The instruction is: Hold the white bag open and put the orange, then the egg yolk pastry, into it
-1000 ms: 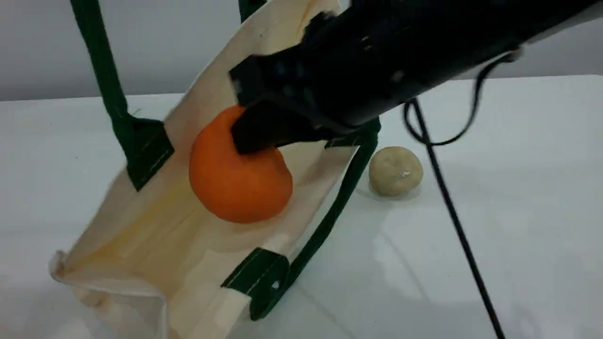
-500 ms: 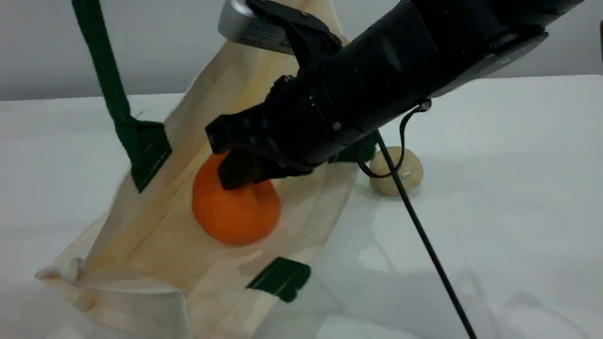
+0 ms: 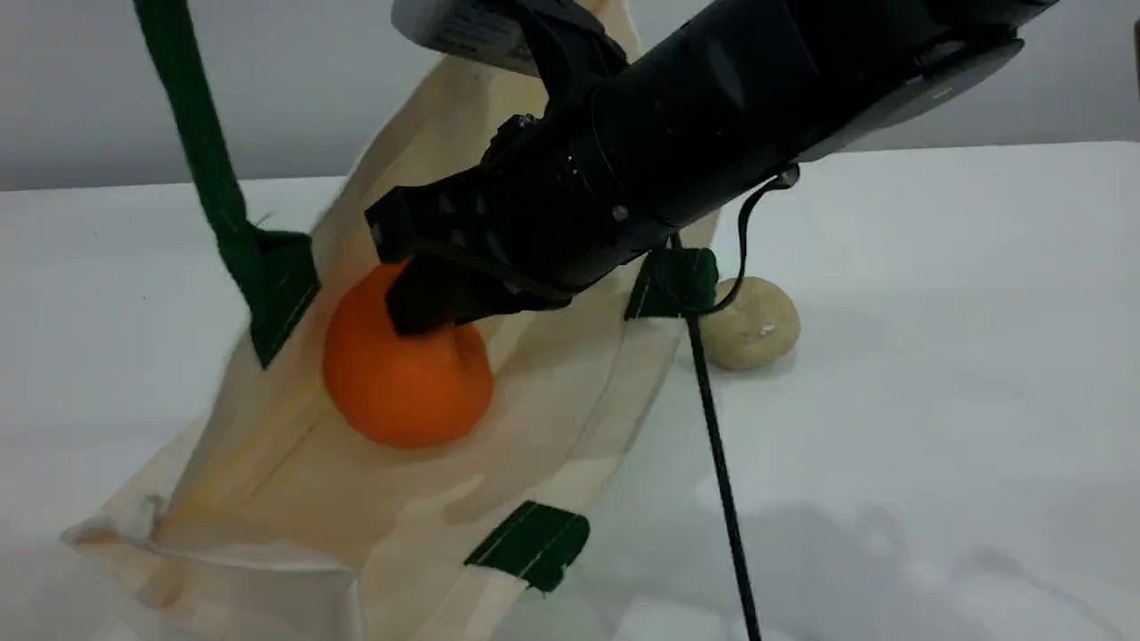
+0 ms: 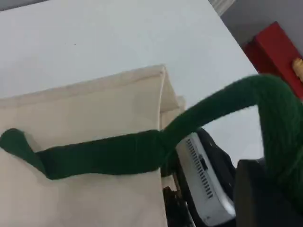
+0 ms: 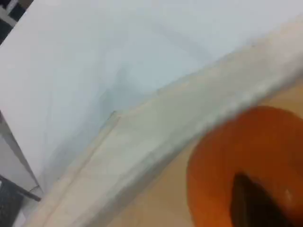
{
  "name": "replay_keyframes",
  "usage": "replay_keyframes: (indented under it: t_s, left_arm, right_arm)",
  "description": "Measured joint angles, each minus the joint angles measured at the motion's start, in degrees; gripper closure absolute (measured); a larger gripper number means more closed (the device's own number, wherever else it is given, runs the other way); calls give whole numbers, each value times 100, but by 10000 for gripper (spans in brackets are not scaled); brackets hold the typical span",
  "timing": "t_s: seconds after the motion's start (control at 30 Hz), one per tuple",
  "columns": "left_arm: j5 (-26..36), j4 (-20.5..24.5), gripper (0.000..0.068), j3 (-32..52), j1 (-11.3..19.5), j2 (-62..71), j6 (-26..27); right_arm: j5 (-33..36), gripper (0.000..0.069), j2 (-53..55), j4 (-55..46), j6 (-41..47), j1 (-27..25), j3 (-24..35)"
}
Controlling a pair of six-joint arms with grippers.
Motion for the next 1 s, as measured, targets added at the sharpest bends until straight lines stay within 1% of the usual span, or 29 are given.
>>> replay_keyframes:
  t_s: [0.1, 0.3, 0.37, 0.5, 0.6, 0.7, 0.83, 1.0]
  left_arm:
    - [0, 0, 613, 0, 0, 0, 0]
    - [-7, 73, 613, 0, 0, 0, 54]
    - [-38, 112, 613, 0, 0, 0, 54]
    - [-48, 159, 613, 0, 0, 0, 54]
    - [-48, 171, 613, 0, 0, -5, 49]
    - [-48, 318, 613, 0, 0, -5, 44]
    - [-81, 448, 613, 0, 0, -5, -45]
    - [-81, 453, 613, 0, 5, -5, -45]
  right_arm:
    - [4, 548, 0, 0, -41, 0, 0]
    - [109, 290, -94, 7, -18, -5, 0]
    - [195, 244, -213, -53, 21, -5, 6]
    - [208, 222, -538, -477, 234, -5, 6]
    - [80, 220, -795, -1008, 634, -17, 52]
    - [-35, 219, -1055, -1747, 1218, -108, 136]
    - [-36, 219, -1369, -2825, 2106, -435, 311]
    - [-182, 219, -1451, -3874, 3014, -1179, 554]
